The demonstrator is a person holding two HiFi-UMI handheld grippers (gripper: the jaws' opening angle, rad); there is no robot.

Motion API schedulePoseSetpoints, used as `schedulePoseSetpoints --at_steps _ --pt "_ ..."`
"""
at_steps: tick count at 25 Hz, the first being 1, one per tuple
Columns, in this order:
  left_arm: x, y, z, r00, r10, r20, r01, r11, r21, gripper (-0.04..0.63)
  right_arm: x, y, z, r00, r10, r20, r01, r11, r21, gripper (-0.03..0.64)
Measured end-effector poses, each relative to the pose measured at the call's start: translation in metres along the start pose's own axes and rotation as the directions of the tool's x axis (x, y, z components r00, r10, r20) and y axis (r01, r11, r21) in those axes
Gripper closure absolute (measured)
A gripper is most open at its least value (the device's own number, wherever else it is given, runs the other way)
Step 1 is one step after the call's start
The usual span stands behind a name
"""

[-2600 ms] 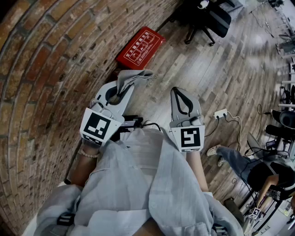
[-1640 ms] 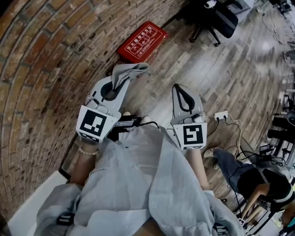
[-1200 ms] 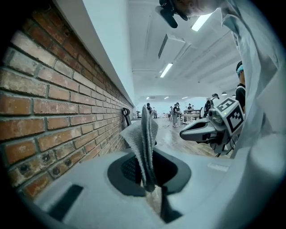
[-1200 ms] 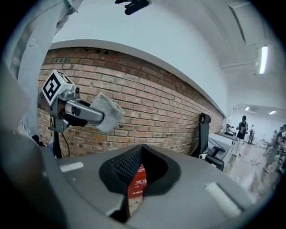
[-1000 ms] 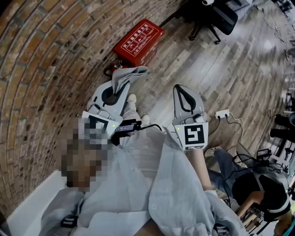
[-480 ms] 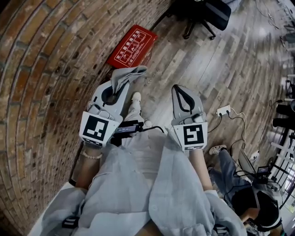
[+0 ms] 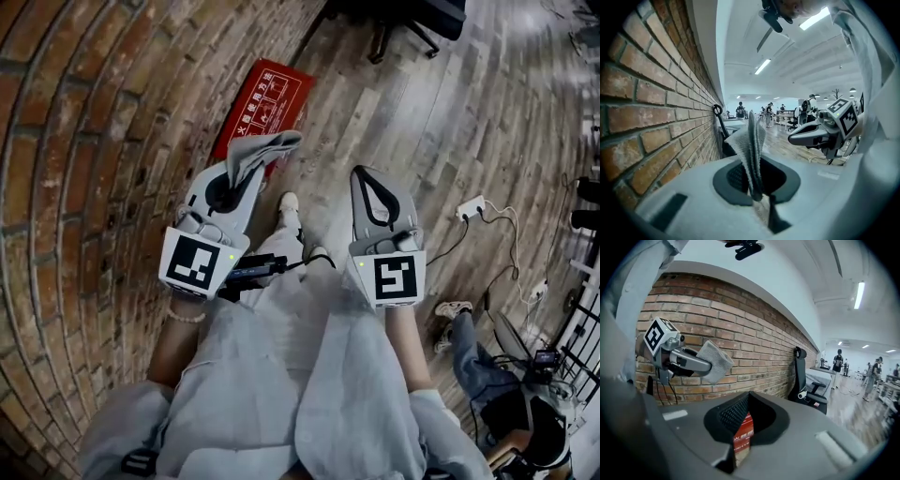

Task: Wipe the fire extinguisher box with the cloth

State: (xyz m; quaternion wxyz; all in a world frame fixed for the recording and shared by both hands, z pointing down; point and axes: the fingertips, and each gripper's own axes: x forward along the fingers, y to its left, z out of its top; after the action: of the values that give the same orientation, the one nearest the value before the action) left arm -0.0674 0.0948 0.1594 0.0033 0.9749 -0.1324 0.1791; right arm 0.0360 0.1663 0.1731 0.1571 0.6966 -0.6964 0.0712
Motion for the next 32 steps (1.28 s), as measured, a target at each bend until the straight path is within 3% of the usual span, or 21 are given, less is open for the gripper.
schedulePoseSetpoints --at_steps 6,13,21,32 --pt "0.028 0.019 -0.015 0.996 -0.07 -0.052 0.068 0.997 -0.033 0.586 0.03 -0.01 -0.014 0.998 -0.047 -0.049 0.049 0.998 0.036 0.609" --pt "0.051 0.04 -0.032 0.995 -0.073 -0.073 0.069 0.996 -0.055 0.586 0.051 -0.019 -0.03 0.995 -0.055 -0.087 0.058 0.997 0.041 0.609" --pt "0.072 0.056 -0.05 0.997 0.007 -0.083 -0.016 0.994 -0.107 0.586 0.076 -0.029 -0.045 0.994 0.033 -0.102 -0.031 0.999 0.019 0.609" --pt "0.109 0.075 -0.077 0.981 0.163 -0.107 -0.18 0.969 -0.17 0.586 0.119 -0.049 -0.069 0.977 0.185 -0.108 -0.192 0.98 -0.054 0.609"
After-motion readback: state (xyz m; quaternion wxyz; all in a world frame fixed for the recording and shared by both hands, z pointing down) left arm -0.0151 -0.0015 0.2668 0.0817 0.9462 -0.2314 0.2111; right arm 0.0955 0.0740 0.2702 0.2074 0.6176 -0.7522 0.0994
